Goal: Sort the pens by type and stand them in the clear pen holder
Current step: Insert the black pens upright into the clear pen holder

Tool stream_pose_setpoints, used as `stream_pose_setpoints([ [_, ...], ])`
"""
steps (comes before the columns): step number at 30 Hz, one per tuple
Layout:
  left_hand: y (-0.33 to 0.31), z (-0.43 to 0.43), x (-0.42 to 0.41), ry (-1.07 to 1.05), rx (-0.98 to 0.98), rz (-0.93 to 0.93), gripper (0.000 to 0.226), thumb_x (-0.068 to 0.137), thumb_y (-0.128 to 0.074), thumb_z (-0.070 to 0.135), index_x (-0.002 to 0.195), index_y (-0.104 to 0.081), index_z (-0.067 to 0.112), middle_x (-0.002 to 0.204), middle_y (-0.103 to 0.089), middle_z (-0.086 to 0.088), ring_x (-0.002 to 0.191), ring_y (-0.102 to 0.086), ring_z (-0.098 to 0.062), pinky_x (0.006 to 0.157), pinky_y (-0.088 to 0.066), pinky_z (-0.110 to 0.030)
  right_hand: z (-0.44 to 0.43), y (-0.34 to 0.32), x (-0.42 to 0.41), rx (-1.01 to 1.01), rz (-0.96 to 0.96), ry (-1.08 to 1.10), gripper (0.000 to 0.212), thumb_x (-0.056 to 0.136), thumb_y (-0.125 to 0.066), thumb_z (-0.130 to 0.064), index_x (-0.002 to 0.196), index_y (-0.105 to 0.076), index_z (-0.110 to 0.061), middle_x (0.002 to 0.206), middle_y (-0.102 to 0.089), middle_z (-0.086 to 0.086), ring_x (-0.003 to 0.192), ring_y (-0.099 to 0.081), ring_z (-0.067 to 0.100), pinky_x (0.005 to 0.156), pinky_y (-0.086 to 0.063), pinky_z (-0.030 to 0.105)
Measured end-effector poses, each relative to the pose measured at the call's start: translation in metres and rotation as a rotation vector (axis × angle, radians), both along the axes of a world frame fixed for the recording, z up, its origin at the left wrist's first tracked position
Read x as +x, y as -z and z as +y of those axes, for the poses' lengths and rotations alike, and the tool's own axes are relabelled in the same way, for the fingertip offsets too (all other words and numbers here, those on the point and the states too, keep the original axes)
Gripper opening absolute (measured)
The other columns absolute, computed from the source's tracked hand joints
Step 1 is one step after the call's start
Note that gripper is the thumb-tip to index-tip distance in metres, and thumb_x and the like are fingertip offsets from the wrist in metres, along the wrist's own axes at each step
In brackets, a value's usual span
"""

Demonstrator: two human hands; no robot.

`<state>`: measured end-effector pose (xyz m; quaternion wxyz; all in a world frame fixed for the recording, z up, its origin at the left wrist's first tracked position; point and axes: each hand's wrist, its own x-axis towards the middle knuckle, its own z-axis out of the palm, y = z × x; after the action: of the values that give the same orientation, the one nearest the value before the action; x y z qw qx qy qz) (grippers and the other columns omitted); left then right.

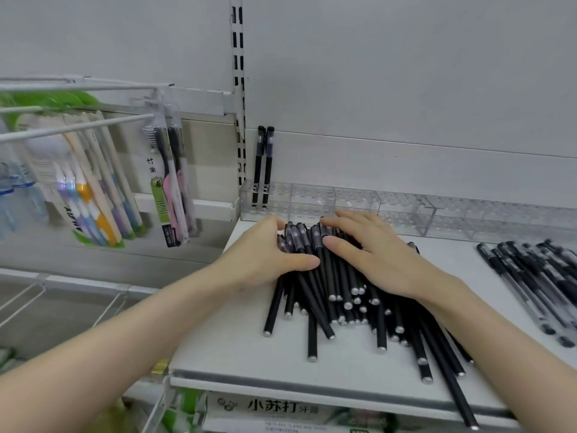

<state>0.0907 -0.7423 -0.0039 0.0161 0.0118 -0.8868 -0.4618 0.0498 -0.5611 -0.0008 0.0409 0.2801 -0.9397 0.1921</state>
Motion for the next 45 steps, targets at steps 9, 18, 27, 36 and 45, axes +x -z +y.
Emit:
stream_pose_setpoints([
  [9,-0.01,-0.006,-0.009,0.018,0.312,-0.123,0.02,0.074,-0.077,0.002,0.084,-0.06,0.004,0.071,-0.062,-0.008,0.064,-0.065,-0.018,0.064,-0.059,-0.027,0.0,0.003,-0.001,0.018,0.029,-0.01,0.049,0.097,-0.036,-0.047,0.142,-0.04,-0.028,0.152,-0.034,-0.004,0.142,-0.02,0.018,0.116,-0.016,0.043],
  [18,0.004,0.002,-0.012,-0.024,0.135,-0.011,0.028,0.081,-0.073,0.03,0.084,-0.049,0.018,0.072,-0.062,0.003,0.041,-0.052,-0.007,0.059,-0.054,-0.029,-0.002,0.002,0.0,0.024,0.036,-0.001,0.047,0.098,-0.036,-0.044,0.142,-0.04,-0.027,0.151,-0.035,-0.004,0.141,-0.021,0.017,0.116,-0.016,0.041],
  [27,-0.004,-0.003,-0.016,-0.057,0.111,-0.052,0.025,0.084,-0.067,0.019,0.088,-0.066,-0.006,0.028,-0.037,0.009,0.028,-0.032,-0.003,0.036,-0.027,-0.01,-0.002,0.003,0.0,0.006,0.046,-0.002,0.046,0.098,-0.038,-0.043,0.141,-0.042,-0.027,0.149,-0.038,-0.006,0.139,-0.022,0.017,0.115,-0.017,0.039],
  [36,-0.005,-0.013,-0.018,-0.012,0.345,-0.095,0.018,0.09,-0.058,0.009,0.076,-0.048,0.005,0.055,-0.048,-0.006,0.033,-0.035,-0.009,0.034,-0.023,-0.016,-0.001,0.001,0.003,-0.005,0.022,0.006,0.046,0.098,-0.039,-0.043,0.141,-0.041,-0.026,0.148,-0.039,-0.007,0.139,-0.023,0.017,0.115,-0.017,0.037],
  [45,-0.001,-0.025,-0.021,0.046,0.482,-0.065,0.008,0.092,-0.057,0.012,0.086,-0.056,0.009,0.066,-0.052,-0.004,0.04,-0.045,-0.001,0.034,-0.026,-0.013,-0.002,-0.004,0.002,-0.032,0.0,0.016,0.045,0.097,-0.044,-0.043,0.136,-0.049,-0.023,0.139,-0.049,-0.006,0.132,-0.037,0.016,0.111,-0.027,0.038],
])
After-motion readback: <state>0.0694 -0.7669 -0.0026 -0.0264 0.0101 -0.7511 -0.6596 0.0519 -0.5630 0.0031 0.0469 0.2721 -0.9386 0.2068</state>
